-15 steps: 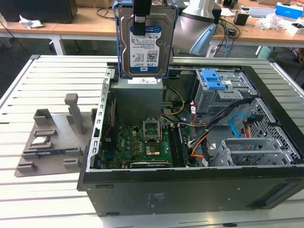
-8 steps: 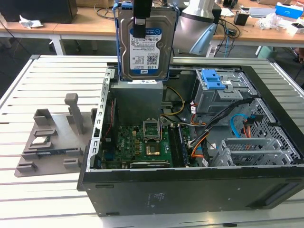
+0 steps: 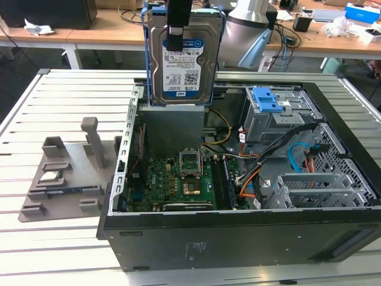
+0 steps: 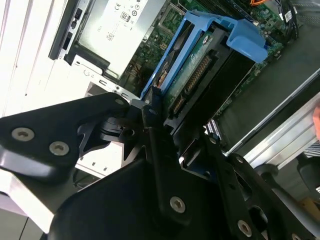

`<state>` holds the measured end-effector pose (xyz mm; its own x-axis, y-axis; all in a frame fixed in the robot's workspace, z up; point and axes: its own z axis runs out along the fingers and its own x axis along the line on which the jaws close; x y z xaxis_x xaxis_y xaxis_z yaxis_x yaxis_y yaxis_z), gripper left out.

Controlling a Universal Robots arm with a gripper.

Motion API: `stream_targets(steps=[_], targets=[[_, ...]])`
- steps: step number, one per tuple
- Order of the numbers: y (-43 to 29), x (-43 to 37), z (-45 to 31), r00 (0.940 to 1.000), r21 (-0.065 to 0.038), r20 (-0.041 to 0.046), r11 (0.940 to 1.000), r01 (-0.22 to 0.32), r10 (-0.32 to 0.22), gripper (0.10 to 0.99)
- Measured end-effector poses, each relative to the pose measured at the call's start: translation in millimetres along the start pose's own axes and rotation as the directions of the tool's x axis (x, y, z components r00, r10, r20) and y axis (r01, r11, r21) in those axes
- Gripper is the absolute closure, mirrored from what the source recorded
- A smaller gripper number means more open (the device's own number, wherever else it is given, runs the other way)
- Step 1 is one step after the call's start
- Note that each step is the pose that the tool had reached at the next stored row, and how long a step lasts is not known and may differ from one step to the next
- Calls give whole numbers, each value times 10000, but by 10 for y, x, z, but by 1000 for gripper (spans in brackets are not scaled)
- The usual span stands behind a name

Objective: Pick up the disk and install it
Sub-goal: 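Pick up the disk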

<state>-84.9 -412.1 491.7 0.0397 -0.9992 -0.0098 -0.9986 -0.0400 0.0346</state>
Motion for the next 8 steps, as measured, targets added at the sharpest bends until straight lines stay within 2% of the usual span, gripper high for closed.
stream_targets(steps=[8], targets=[[4,110,10,10000,0,0,10000,0,0,722]])
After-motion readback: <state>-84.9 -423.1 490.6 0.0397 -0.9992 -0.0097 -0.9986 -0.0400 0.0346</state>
